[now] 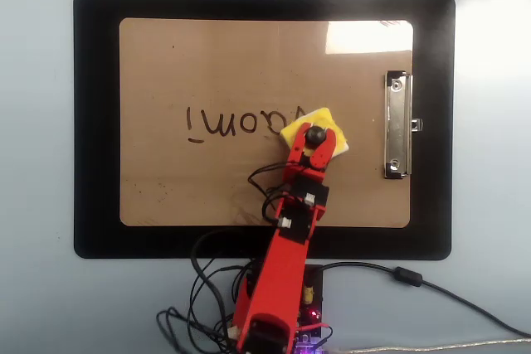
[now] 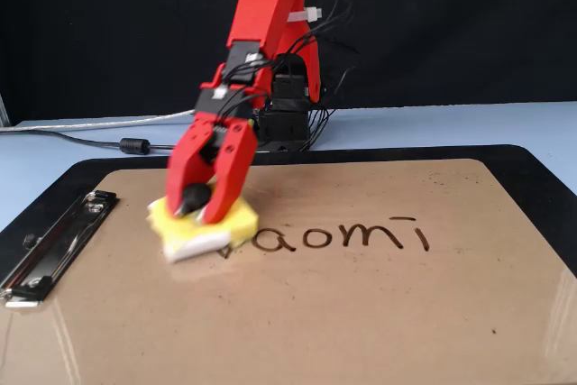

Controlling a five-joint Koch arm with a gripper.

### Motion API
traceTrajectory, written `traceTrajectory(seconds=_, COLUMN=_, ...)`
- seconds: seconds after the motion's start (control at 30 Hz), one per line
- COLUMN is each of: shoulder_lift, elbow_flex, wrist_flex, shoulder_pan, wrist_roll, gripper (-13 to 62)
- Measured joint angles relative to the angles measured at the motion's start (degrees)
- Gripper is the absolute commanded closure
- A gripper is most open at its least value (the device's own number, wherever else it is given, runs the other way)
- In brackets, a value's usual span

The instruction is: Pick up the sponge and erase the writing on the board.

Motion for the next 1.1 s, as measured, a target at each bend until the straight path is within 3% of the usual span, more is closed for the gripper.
traceTrajectory(seconds=0.1, shoulder_lift=11.8, elbow_flex=12.2, wrist_flex=0.4, shoulder_pan=1.8, wrist_roll=0.0, gripper=57.5)
traceTrajectory(seconds=0.23, shoulder_lift=12.0, elbow_flex=12.7, wrist_flex=-0.7, shoulder_pan=2.2, wrist_roll=-0.6, gripper=57.5)
traceTrajectory(seconds=0.43, shoulder_lift=-12.8, elbow_flex=-7.1, wrist_flex=-12.3, shoulder_pan=2.2, wrist_roll=-5.2, gripper=57.4)
traceTrajectory(seconds=0.53, shoulder_lift=-19.5, elbow_flex=-12.2, wrist_flex=-19.5, shoulder_pan=2.1, wrist_roll=-5.5, gripper=57.5)
traceTrajectory(seconds=0.6, shoulder_lift=-17.2, elbow_flex=-7.7, wrist_flex=-20.1, shoulder_pan=2.0, wrist_roll=-5.5, gripper=57.4)
traceTrajectory(seconds=0.77, shoulder_lift=1.6, elbow_flex=13.8, wrist_flex=-19.7, shoulder_pan=2.1, wrist_roll=-5.5, gripper=57.4)
traceTrajectory(seconds=0.87, shoulder_lift=9.1, elbow_flex=18.6, wrist_flex=-19.1, shoulder_pan=2.1, wrist_roll=-5.4, gripper=57.5)
traceTrajectory(seconds=0.97, shoulder_lift=7.2, elbow_flex=15.5, wrist_flex=-19.0, shoulder_pan=2.0, wrist_roll=-5.2, gripper=57.4)
traceTrajectory(seconds=1.1, shoulder_lift=-6.8, elbow_flex=-1.8, wrist_flex=-19.0, shoulder_pan=-1.8, wrist_roll=-5.4, gripper=57.4)
